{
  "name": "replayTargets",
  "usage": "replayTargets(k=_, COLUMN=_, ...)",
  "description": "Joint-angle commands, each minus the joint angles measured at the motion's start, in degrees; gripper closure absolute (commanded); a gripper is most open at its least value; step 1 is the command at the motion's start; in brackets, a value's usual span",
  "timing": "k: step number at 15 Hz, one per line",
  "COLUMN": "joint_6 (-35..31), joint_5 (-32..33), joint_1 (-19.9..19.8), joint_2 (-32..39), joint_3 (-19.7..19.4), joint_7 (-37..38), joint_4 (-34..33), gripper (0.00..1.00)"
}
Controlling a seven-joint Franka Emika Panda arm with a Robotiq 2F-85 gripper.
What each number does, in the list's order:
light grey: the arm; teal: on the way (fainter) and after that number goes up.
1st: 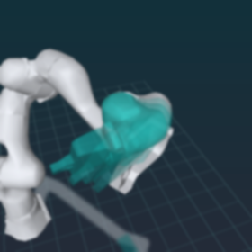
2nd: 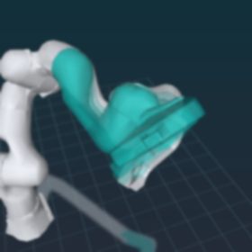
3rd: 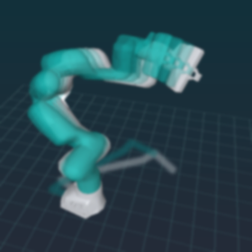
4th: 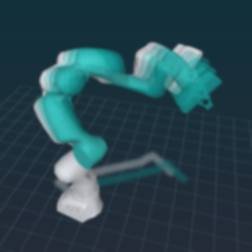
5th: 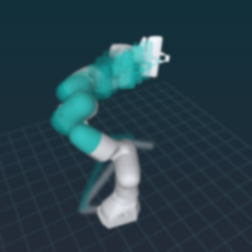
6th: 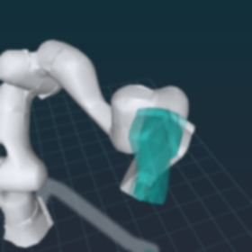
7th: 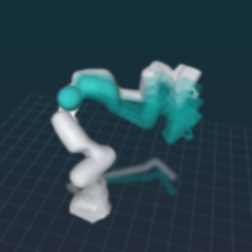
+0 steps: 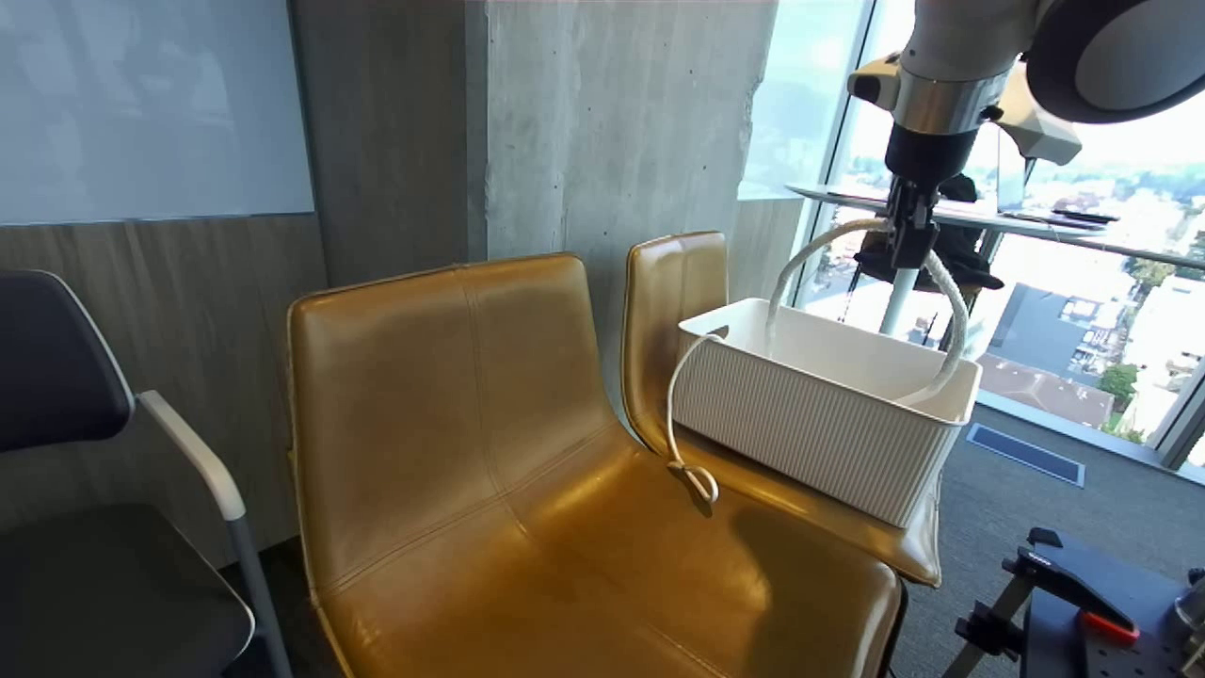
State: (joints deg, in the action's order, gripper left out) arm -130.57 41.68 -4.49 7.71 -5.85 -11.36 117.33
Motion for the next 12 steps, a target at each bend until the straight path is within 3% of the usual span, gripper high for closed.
replayTargets(k=1, joint_6=-2.31, joint_5=1.78, joint_1=-0.72, joint_2=0.39, joint_3=-0.72, joint_7=2.10, joint_4=-1.13, gripper=1.00)
replayTargets(k=2, joint_6=-2.37, joint_5=1.79, joint_1=-0.77, joint_2=0.64, joint_3=-0.91, joint_7=2.39, joint_4=-1.57, gripper=1.00)
replayTargets(k=3, joint_6=-2.15, joint_5=1.87, joint_1=-0.74, joint_2=0.95, joint_3=-1.07, joint_7=2.87, joint_4=-1.93, gripper=0.75)
replayTargets(k=4, joint_6=-2.01, joint_5=1.94, joint_1=-0.72, joint_2=1.06, joint_3=-1.21, joint_7=3.33, joint_4=-2.18, gripper=0.74)
replayTargets(k=12, joint_6=-1.73, joint_5=1.55, joint_1=0.05, joint_2=0.90, joint_3=-0.88, joint_7=5.04, joint_4=-3.10, gripper=0.16)
